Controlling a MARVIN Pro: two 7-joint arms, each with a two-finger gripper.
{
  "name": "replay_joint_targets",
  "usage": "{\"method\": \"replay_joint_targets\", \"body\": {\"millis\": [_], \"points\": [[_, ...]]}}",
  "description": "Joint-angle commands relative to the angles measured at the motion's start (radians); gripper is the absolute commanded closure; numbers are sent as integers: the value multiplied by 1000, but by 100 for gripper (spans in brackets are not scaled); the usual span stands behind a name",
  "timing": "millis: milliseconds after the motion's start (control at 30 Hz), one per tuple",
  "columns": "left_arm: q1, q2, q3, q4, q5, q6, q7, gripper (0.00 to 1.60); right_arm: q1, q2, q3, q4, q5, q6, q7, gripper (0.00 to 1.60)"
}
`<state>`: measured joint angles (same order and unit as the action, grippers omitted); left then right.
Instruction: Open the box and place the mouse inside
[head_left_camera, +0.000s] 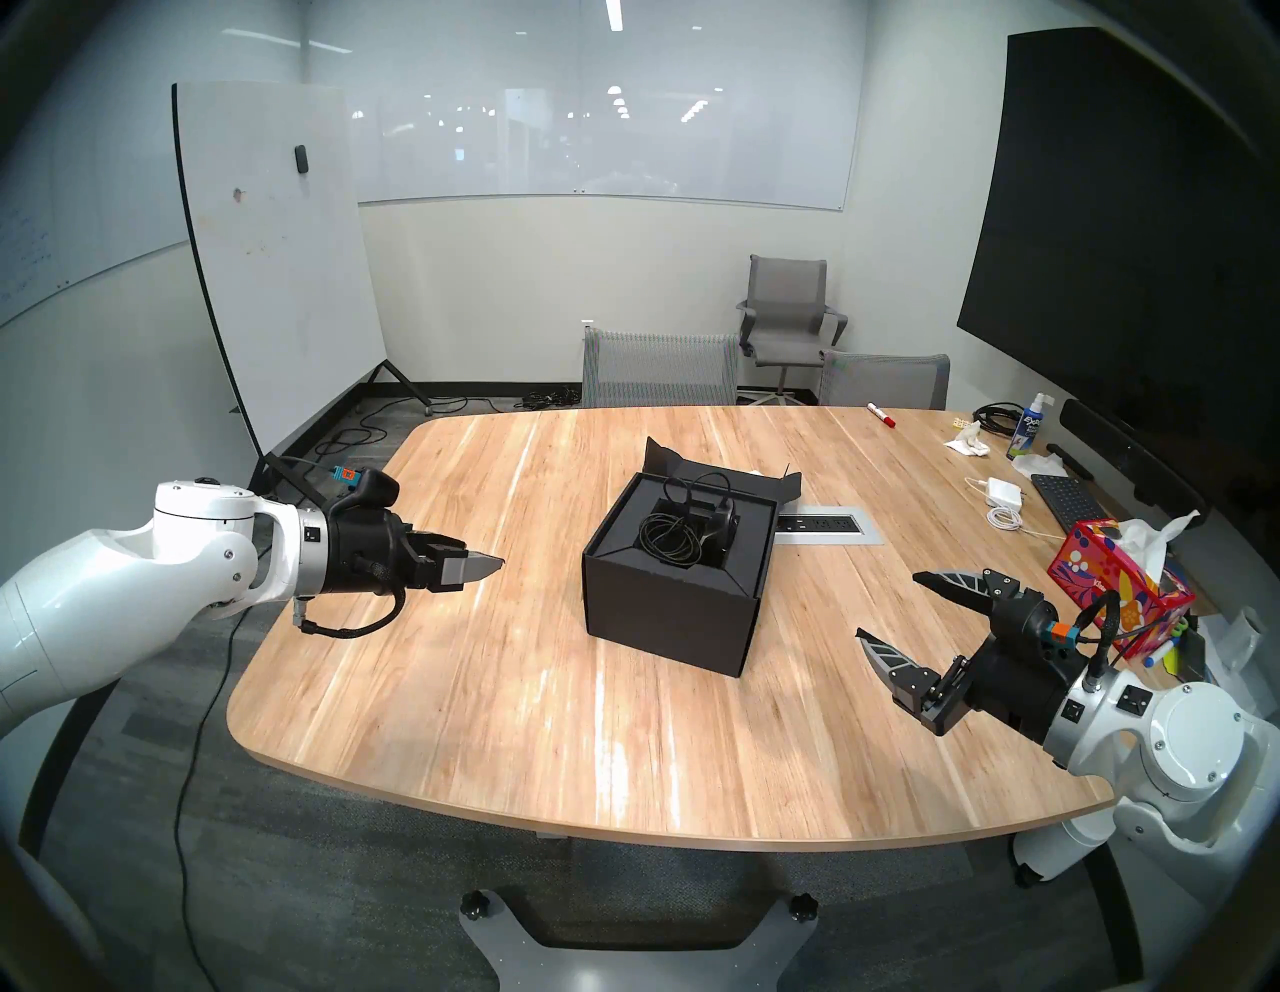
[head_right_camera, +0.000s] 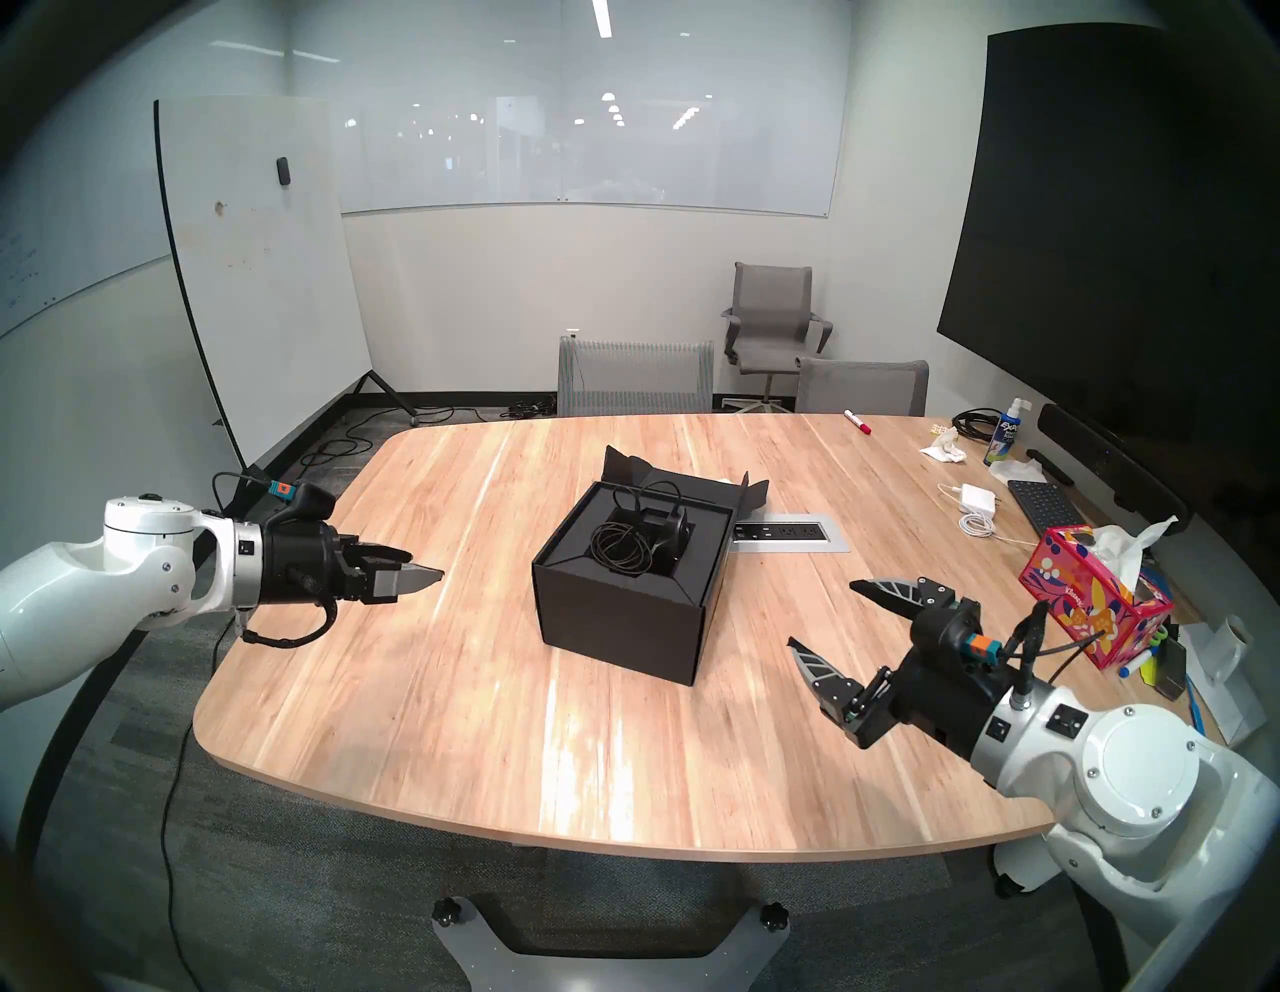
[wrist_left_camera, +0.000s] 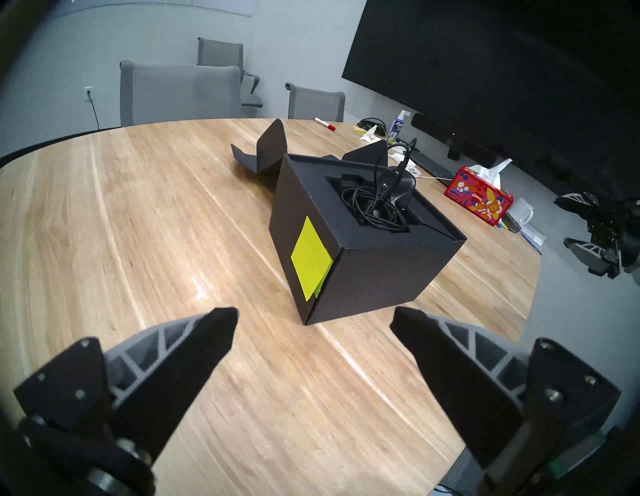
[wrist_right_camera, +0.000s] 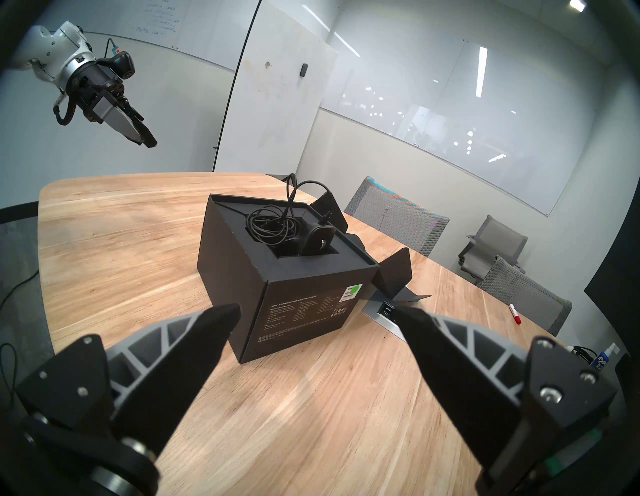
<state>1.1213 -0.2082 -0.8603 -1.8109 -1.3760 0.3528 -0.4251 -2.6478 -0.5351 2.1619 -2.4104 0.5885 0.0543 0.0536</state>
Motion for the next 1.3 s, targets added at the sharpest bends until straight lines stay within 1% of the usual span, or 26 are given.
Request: {"method": "replay_joint_targets", "body": {"millis": [0,33,67,167,233,333,367,433,467,500,533,800,967,1067,1133,1167,1267], "points": [[42,35,11,20,35,-114,-116,0,4,2,3,-11,-2,-3,1,0],[51,41,18,25,42,-134,-137,0,4,2,3,-11,-2,-3,1,0],[59,43,21,27,47,-138,-142,0,4,2,3,-11,-2,-3,1,0],[79,62,37,40,62,-201,-210,0,4,2,4,-11,-2,-3,1,0],[90,64,43,44,71,-219,-229,0,4,2,4,-11,-2,-3,1,0],[107,68,55,58,77,-278,-292,0,3,1,4,-11,-2,-3,1,0],[112,67,56,58,78,-286,-301,0,3,1,4,-11,-2,-3,1,0],[124,61,64,71,73,-326,-344,0,3,1,4,-12,-2,-3,1,0],[129,58,64,70,70,-331,-350,0,3,1,4,-12,-2,-3,1,0],[131,61,75,66,59,-360,-347,0,3,1,4,-12,-2,-3,1,0],[133,62,77,61,55,-364,-343,0,3,1,4,-12,-2,-3,1,0],[138,76,82,32,30,-376,-323,0,3,1,4,-12,-3,-3,1,0],[137,79,80,26,23,-367,-310,0,3,1,4,-12,-2,-3,1,0],[139,84,80,19,20,-361,-289,0,3,1,4,-12,-2,-3,1,0],[148,88,85,11,11,-375,-266,0,3,1,4,-12,-2,-3,1,0],[164,91,83,3,8,-385,-241,0,3,1,4,-12,-2,-3,1,0],[164,93,84,-1,6,-388,-236,0,3,1,4,-12,-3,-3,1,0]]}}
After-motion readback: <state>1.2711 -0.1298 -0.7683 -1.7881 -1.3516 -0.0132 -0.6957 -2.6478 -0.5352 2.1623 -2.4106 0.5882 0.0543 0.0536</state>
